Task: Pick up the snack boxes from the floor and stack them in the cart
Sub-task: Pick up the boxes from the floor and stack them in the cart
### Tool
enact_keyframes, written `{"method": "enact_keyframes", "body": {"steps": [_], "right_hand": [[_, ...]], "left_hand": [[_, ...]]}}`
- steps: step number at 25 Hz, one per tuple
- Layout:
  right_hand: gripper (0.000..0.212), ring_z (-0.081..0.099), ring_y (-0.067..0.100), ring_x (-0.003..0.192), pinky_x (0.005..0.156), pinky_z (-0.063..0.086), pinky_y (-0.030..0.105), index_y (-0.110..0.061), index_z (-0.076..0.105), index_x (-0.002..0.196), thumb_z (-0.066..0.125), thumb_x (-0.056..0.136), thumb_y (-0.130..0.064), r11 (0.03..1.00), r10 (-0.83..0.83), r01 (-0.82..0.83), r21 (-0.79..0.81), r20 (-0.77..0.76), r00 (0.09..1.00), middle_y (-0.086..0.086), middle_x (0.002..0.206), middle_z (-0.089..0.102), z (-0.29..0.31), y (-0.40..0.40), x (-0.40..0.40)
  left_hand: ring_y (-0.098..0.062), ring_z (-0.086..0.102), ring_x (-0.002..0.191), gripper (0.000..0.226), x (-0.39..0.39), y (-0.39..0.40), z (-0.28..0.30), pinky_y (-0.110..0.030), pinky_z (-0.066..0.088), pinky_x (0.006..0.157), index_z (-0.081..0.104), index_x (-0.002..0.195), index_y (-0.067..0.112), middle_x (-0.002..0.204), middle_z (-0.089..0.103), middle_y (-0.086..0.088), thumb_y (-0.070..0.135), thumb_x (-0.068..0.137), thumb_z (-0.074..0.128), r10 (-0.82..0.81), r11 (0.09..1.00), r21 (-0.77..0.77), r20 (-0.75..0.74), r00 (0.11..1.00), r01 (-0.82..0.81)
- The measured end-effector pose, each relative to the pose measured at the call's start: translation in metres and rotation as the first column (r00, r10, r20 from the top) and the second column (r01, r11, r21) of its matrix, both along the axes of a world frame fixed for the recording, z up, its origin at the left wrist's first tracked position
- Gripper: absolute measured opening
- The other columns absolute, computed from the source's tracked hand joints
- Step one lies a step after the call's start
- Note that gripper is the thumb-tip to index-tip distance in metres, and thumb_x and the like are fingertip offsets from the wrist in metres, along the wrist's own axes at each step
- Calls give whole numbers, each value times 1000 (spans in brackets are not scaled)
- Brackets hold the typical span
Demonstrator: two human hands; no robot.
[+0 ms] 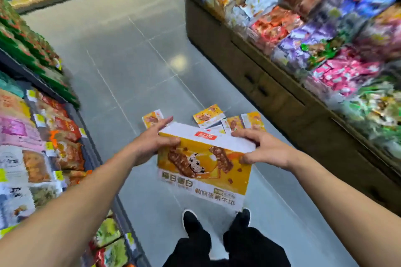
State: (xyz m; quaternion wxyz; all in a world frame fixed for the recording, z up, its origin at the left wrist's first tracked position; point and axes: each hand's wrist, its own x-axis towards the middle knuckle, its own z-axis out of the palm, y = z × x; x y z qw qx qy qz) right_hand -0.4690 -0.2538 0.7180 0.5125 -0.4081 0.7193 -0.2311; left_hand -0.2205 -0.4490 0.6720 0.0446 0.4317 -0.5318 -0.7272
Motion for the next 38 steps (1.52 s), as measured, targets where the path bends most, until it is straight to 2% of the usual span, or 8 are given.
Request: {"method": "enact_keyframes", "body": {"steps": [5, 9, 13, 16, 20, 27, 33, 38], "right_hand": [[74, 56, 3, 105, 77, 46, 11, -36, 57, 125, 72, 53, -28, 952, -305, 305, 29, -3, 952, -15, 120, 56, 15, 192, -30], [85, 53, 1, 111, 83, 48, 14, -38, 54, 129, 73, 46, -37, 798, -603, 603, 3, 20, 798, -15, 128, 52, 14, 379, -14], [85, 58, 17, 117, 97, 52, 40, -32, 48, 132, 79, 56, -11, 436, -878, 898, -63, 188, 440, -3, 132, 54, 5, 569, 31], [83, 59, 8, 113, 92, 53, 28, -25, 39, 139, 79, 71, 3, 148, -943, 986, -70, 289, 162, -7, 130, 56, -3, 701, 73], [89, 54, 13, 122, 97, 51, 35, -26, 39, 138, 86, 62, -18, -54, -958, 997, -55, 284, -36, -6, 134, 55, -7, 840, 117], [88, 55, 9, 120, 91, 54, 30, -16, 42, 136, 84, 62, 7, -369, -909, 908, -196, 280, -309, -2, 135, 56, 7, 1015, 109], [88, 63, -2, 101, 78, 50, 13, -16, 45, 130, 82, 57, 16, -465, -885, 829, -310, 203, -420, -11, 119, 61, 24, 1146, 3], [87, 55, -2, 114, 82, 51, 16, -28, 41, 131, 85, 62, 2, -417, -901, 843, -339, 37, -431, -19, 124, 55, 38, 1242, -71]], "left_hand": [[-14, 67, 93, 123, -105, 97, 11, -34, 57, 72, 47, 134, 29, 126, 58, 5, 38, 22, 98, -558, 822, 114, -30, 829, 557], [-8, 59, 105, 115, -183, 236, 22, -20, 53, 76, 45, 139, 27, 131, 54, 5, 37, 36, 94, -886, 426, -134, 138, 443, 895], [-5, 60, 102, 74, -218, 417, 29, -13, 50, 76, 54, 123, 31, 117, 62, 10, 26, 58, 88, -954, 80, -276, 258, 154, 958], [-4, 60, 99, 67, -229, 559, 32, -8, 47, 71, 57, 117, 30, 110, 62, 12, 25, 58, 88, -965, -39, -348, 255, 55, 937], [-16, 59, 108, 75, -252, 711, 38, -26, 54, 84, 54, 120, 33, 116, 60, 10, 30, 51, 84, -962, -182, -351, 256, -92, 918], [-15, 56, 116, 104, -348, 932, 47, -38, 49, 98, 36, 143, 23, 132, 54, 3, 10, 54, 89, -980, -196, -384, 115, -164, 902], [5, 55, 104, 91, -479, 1096, 36, -5, 45, 77, 42, 139, 24, 118, 57, 22, 12, 62, 88, -970, -238, -421, 49, -240, 876], [-21, 63, 109, 88, -569, 1210, 50, -51, 55, 85, 40, 140, 33, 127, 60, 7, 10, 68, 84, -957, -278, -306, 7, -290, 911]]}}
